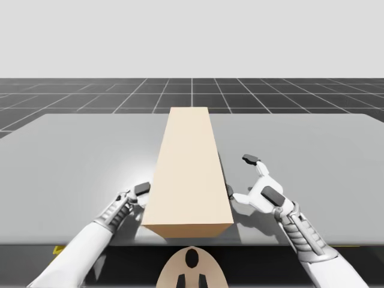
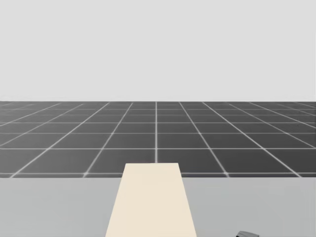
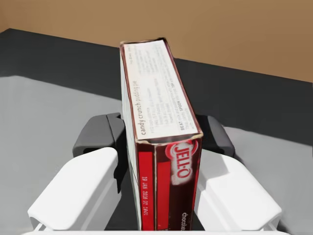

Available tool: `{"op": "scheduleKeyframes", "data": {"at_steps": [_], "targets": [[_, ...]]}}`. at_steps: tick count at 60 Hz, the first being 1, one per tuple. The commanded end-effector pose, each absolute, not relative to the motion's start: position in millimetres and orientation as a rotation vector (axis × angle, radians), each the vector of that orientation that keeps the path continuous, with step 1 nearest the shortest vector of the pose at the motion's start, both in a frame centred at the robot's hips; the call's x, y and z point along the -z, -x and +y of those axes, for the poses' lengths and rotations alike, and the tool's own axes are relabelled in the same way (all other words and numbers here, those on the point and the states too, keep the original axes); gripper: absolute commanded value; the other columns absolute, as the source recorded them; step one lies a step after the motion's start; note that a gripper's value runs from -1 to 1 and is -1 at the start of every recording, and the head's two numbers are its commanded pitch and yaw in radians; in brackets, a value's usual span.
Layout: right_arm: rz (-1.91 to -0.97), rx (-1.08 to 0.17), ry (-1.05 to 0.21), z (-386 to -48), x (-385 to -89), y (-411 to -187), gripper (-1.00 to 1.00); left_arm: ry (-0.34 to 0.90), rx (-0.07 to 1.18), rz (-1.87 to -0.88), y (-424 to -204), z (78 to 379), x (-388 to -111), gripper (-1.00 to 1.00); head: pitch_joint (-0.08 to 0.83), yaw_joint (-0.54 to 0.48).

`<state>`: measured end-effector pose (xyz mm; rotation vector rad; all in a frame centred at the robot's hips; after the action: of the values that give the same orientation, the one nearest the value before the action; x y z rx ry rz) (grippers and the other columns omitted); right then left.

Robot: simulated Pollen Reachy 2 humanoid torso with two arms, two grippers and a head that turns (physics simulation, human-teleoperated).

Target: Retrieve the object from inside the box.

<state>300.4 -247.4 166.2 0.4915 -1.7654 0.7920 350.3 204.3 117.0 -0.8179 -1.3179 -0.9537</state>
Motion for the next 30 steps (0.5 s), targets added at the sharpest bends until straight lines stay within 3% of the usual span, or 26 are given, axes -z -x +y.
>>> {"op": "scheduleKeyframes", "data": {"at_steps": [1,19,30], "targets": [[-1.767,-0.792,-0.491,-248,-167,-301,-1.00,0.752,0.895,-1.390,-343,253,-132,1.00,0.048,-0.01],[-1.768,-0.792,-0.490,-250,-167,-301,-1.00,0.630,0.823,-1.457,-315,320,-143,1.00,0.039,-0.01],[-1.768,-0.788,-0.488,-251,-167,-301,-1.00,0.550,0.769,-1.521,-313,350,-162,1.00,0.032,-0.01]]}}
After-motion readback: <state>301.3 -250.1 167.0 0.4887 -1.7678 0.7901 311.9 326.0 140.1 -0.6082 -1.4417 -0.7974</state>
